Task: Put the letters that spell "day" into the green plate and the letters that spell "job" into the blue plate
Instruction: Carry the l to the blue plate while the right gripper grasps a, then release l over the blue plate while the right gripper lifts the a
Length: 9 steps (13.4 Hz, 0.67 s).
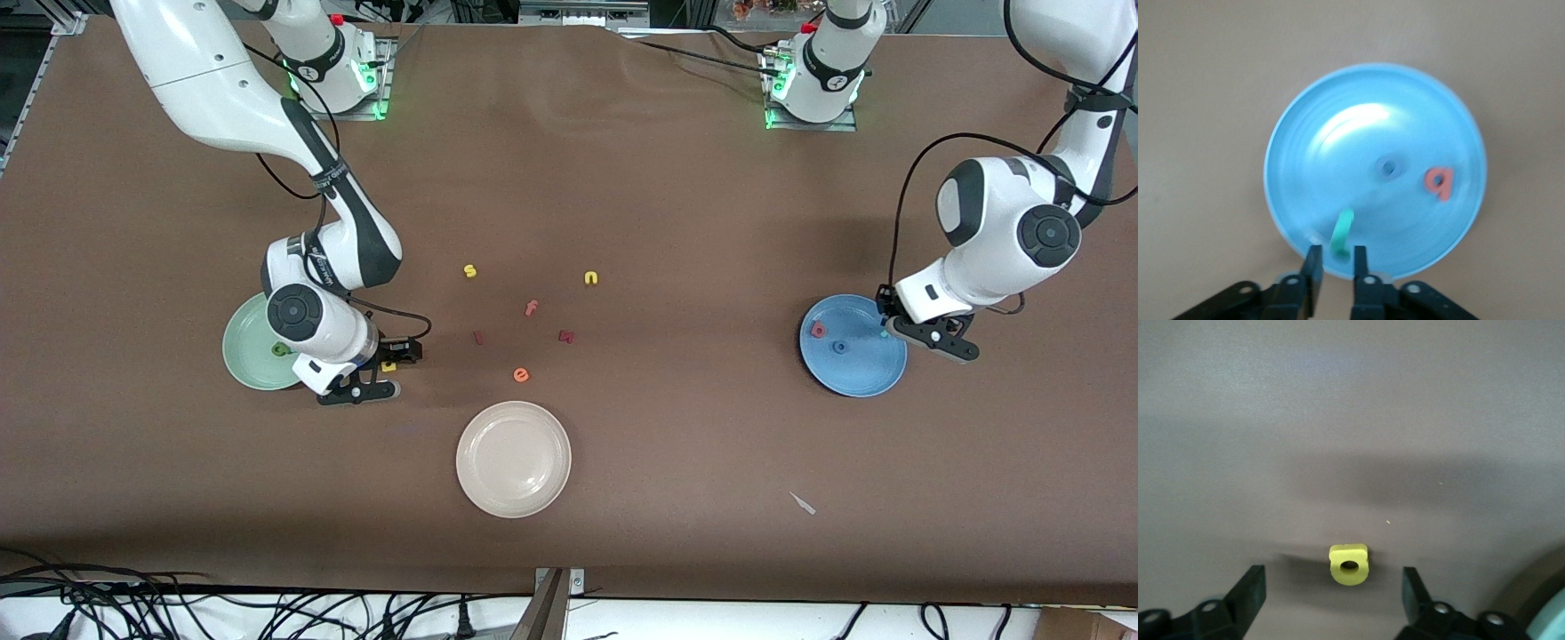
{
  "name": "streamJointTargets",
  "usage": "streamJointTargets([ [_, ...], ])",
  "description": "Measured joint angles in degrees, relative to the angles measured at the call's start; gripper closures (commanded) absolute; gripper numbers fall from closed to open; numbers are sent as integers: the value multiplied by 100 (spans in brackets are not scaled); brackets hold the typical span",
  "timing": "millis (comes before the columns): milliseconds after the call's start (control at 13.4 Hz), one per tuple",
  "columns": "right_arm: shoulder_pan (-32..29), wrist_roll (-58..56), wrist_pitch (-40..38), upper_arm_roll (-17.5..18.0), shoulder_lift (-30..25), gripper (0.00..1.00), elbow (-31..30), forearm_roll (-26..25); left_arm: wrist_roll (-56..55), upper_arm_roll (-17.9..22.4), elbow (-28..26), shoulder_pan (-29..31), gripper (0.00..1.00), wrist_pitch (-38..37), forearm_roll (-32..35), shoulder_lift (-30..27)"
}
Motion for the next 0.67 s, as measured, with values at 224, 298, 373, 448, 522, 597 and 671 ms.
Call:
streamJointTargets([
  [224,-12,-66,92,0,62,25,4,0,0,-42,-31,9,0,20,30,1],
  [298,-20,-78,116,-1,87,29,4,0,0,-63,-32,8,0,28,30,0],
  [373,-27,-98,128,-1,109,35,4,-1,0,-85,-37,8,0,29,30,-2],
  [448,-31,-124,133,-1,128,37,4,-1,3,-128,-66,10,0,30,30,-10],
  [522,-34,-151,134,-3,144,42,4,-2,4,-199,-98,8,0,35,30,-47],
  [597,-39,-156,135,-7,144,46,4,-10,4,-273,-124,6,0,50,30,-144],
  [671,-41,-163,136,-7,144,51,5,-10,3,-339,-126,6,0,54,30,-317],
])
